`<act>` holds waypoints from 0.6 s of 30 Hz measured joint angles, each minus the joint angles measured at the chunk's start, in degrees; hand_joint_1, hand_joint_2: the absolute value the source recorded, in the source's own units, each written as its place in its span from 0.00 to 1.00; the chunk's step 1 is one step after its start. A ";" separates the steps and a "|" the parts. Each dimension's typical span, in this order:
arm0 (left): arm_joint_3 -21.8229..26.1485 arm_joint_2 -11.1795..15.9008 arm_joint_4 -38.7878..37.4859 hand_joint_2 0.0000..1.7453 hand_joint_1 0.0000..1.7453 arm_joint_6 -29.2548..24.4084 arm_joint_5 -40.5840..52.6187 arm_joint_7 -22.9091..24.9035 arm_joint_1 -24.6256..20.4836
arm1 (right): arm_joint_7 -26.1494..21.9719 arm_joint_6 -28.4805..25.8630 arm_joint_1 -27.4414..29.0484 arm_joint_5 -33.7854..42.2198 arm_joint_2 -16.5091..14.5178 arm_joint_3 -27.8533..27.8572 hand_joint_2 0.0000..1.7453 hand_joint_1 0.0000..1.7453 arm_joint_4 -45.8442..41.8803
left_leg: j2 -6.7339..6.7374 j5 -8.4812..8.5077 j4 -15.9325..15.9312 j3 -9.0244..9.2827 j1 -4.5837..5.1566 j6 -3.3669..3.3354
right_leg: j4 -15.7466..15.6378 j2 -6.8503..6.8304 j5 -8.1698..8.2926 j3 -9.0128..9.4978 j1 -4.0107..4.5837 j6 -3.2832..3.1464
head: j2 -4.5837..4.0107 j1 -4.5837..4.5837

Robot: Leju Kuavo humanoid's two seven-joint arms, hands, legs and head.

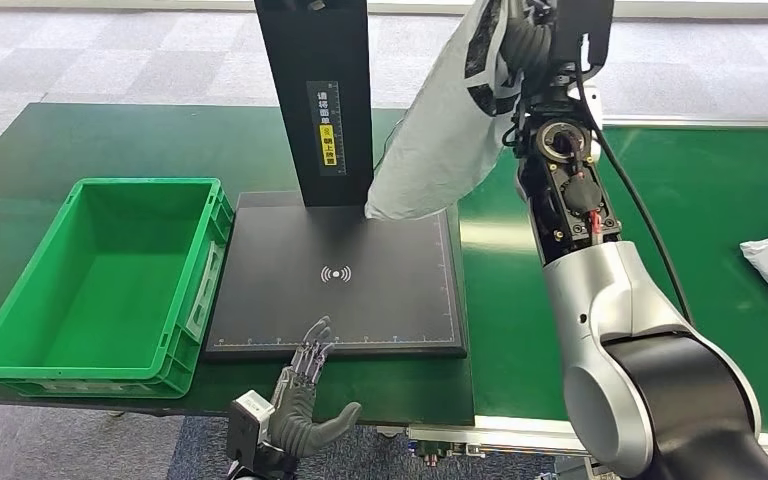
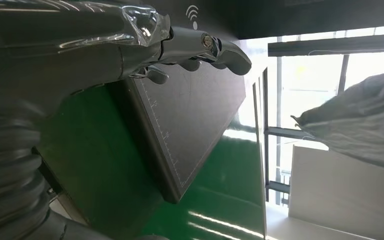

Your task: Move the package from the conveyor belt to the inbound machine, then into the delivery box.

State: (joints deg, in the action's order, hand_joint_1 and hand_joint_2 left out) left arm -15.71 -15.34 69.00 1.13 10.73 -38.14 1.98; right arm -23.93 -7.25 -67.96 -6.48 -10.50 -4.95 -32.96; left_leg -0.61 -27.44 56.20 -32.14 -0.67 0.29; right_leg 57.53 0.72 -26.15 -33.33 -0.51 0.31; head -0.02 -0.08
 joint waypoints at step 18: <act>1.91 -0.01 3.58 1.00 0.00 -2.34 -0.19 0.25 3.53 | 7.86 13.89 7.62 12.61 -8.12 -22.83 1.00 1.00 9.91 | -0.02 -0.02 -0.02 -0.08 -0.06 0.08 | 0.01 -0.01 -0.05 -0.04 0.06 -0.04 | 0.00 0.03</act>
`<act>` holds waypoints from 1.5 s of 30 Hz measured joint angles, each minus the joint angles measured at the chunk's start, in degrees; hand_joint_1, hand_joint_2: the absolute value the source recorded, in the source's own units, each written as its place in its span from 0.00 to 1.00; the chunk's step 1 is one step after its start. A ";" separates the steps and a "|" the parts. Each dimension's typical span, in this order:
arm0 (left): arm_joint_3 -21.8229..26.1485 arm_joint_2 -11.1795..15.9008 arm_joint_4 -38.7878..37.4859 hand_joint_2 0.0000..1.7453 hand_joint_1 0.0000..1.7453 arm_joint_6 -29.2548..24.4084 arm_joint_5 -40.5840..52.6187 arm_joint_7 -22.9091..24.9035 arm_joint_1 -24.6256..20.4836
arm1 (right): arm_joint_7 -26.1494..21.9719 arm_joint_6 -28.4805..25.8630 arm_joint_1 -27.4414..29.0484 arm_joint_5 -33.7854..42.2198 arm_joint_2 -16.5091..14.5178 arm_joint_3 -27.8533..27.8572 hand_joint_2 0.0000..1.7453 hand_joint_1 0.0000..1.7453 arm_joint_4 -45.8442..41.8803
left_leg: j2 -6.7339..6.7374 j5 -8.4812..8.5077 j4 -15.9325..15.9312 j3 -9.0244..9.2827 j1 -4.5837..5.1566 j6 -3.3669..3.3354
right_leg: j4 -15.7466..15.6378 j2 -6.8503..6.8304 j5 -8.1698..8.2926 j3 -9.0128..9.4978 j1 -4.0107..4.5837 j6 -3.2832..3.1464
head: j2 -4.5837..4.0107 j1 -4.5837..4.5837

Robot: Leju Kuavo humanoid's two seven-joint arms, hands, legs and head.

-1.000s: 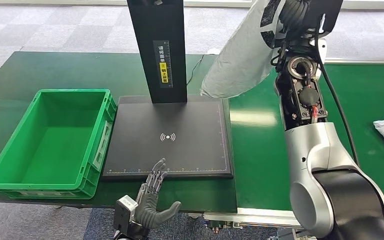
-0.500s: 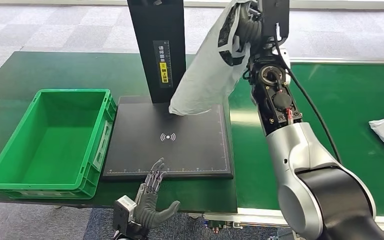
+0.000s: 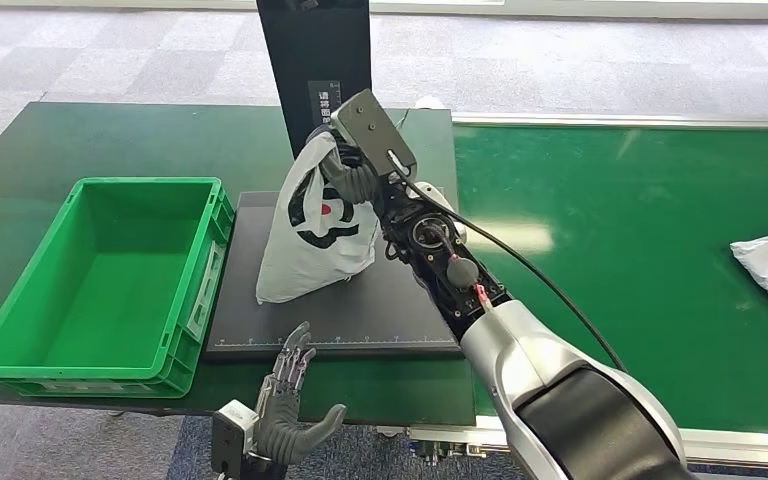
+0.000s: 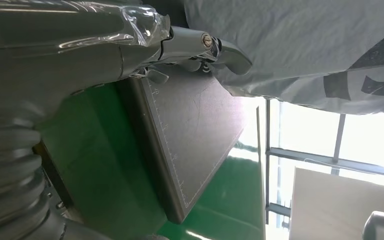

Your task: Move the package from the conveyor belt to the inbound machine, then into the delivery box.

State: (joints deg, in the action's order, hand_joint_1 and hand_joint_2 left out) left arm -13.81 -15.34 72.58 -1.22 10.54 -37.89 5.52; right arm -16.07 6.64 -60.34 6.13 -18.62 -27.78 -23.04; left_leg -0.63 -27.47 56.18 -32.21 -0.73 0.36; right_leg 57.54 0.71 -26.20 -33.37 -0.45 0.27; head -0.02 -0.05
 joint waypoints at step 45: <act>1.51 0.49 -0.73 1.00 0.00 0.65 -0.46 -0.55 0.27 | -19.11 6.56 23.02 13.49 12.09 15.66 1.00 0.00 -21.59 | -0.01 -0.04 0.02 0.16 0.00 -0.01 | -0.03 0.00 0.00 0.12 0.00 0.00 | 0.00 -0.01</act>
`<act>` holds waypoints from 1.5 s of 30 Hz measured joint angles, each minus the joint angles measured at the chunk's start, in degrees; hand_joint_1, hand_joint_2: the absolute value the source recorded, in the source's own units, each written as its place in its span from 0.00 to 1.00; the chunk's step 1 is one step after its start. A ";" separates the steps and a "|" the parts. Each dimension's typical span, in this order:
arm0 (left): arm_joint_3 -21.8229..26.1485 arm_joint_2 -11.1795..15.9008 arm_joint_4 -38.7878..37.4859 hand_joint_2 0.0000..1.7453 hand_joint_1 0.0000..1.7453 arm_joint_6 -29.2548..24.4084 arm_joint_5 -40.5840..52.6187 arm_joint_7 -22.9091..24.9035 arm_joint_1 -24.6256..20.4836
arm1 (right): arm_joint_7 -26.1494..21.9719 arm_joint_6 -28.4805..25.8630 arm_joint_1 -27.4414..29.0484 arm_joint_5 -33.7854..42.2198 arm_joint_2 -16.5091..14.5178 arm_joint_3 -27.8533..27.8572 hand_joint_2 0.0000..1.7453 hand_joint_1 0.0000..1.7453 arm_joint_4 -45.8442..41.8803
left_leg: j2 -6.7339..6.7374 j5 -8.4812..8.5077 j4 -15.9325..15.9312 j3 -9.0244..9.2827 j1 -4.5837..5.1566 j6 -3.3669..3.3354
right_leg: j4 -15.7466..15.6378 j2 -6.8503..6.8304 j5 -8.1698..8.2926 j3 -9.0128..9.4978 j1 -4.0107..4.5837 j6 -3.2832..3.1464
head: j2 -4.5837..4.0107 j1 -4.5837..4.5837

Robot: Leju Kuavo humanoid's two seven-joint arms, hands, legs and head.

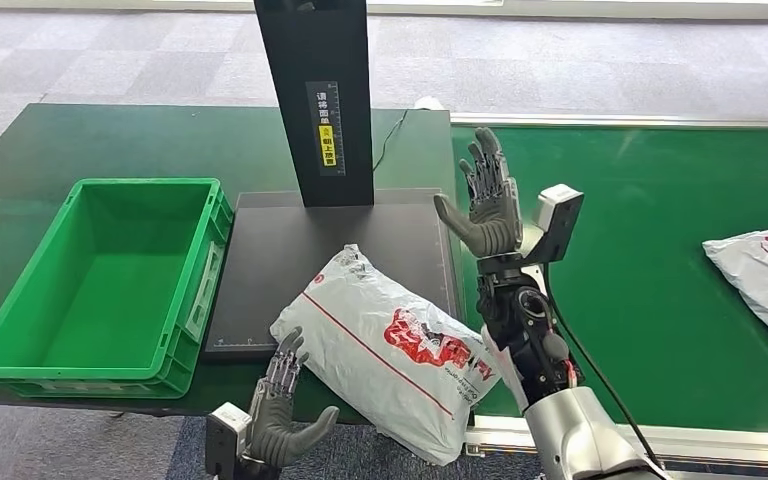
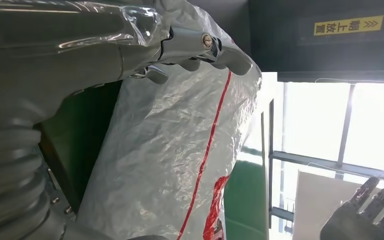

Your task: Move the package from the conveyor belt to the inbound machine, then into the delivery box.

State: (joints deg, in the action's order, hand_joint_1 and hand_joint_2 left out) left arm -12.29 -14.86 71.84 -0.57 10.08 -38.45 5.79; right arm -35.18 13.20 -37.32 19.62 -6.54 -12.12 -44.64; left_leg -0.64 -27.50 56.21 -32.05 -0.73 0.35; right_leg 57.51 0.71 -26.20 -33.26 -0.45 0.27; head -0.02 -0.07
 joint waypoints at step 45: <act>-7.03 1.58 24.75 1.00 0.00 -34.92 19.67 -0.90 2.78 | -0.49 -3.69 39.64 -11.18 -4.91 10.57 1.00 0.00 -35.54 | -0.04 -0.13 -0.05 0.07 -0.01 0.04 | -0.02 -0.10 -0.15 0.09 0.01 0.02 | 0.00 0.02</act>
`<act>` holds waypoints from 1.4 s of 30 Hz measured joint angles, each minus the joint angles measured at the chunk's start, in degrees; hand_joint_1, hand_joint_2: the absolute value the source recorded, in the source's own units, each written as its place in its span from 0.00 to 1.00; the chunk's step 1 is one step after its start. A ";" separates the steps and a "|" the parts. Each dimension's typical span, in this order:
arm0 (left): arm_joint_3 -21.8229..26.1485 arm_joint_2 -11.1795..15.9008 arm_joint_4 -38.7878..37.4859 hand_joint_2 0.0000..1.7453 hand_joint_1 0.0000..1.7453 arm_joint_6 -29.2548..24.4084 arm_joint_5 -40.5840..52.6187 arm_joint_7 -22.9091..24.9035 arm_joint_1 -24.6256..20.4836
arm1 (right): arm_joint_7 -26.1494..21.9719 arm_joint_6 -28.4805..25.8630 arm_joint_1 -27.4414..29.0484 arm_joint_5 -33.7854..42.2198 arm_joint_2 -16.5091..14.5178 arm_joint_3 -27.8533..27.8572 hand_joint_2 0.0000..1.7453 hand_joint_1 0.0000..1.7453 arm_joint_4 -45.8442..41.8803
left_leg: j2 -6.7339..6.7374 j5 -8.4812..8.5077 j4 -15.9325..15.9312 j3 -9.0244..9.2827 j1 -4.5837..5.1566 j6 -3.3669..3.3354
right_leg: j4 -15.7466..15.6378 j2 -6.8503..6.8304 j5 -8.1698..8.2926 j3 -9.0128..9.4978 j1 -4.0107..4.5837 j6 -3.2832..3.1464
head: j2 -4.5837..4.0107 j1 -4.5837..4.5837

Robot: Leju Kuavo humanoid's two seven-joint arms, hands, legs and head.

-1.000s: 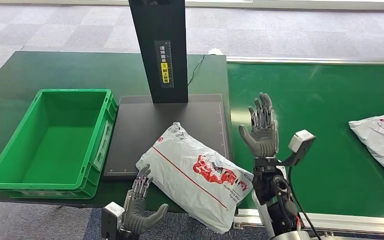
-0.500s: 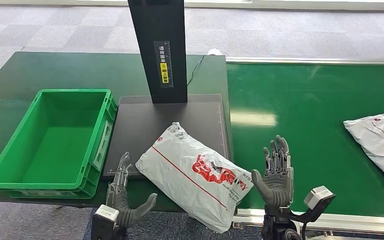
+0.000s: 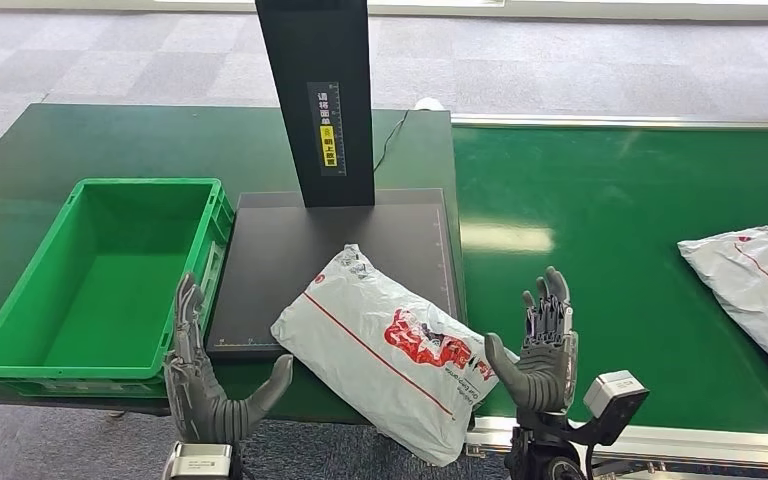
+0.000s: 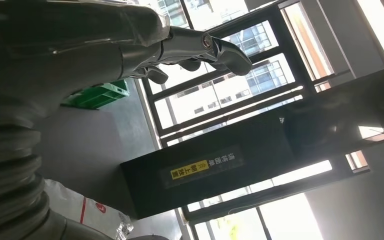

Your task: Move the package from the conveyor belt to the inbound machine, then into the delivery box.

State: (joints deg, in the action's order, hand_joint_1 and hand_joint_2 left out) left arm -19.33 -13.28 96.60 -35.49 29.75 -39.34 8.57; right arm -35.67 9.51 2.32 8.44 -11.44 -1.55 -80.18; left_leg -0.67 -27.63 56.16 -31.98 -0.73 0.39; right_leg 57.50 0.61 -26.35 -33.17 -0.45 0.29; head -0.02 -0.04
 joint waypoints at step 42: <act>-34.04 -5.91 -64.78 1.00 0.00 15.72 11.50 19.74 -38.40 | -0.18 3.96 -6.50 5.75 -1.80 1.36 1.00 0.00 4.80 | 0.02 0.09 0.03 -0.01 0.07 -0.11 | 0.00 0.01 0.11 -0.01 -0.06 0.02 | 0.00 -0.01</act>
State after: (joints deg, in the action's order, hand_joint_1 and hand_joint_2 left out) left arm -53.37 -19.19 31.82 -19.77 41.24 -19.60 -29.83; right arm -35.85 13.46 -4.18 14.19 -13.25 -0.19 -75.37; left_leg -0.65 -27.54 56.19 -31.99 -0.67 0.28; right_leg 57.50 0.62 -26.24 -33.18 -0.51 0.31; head -0.02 -0.05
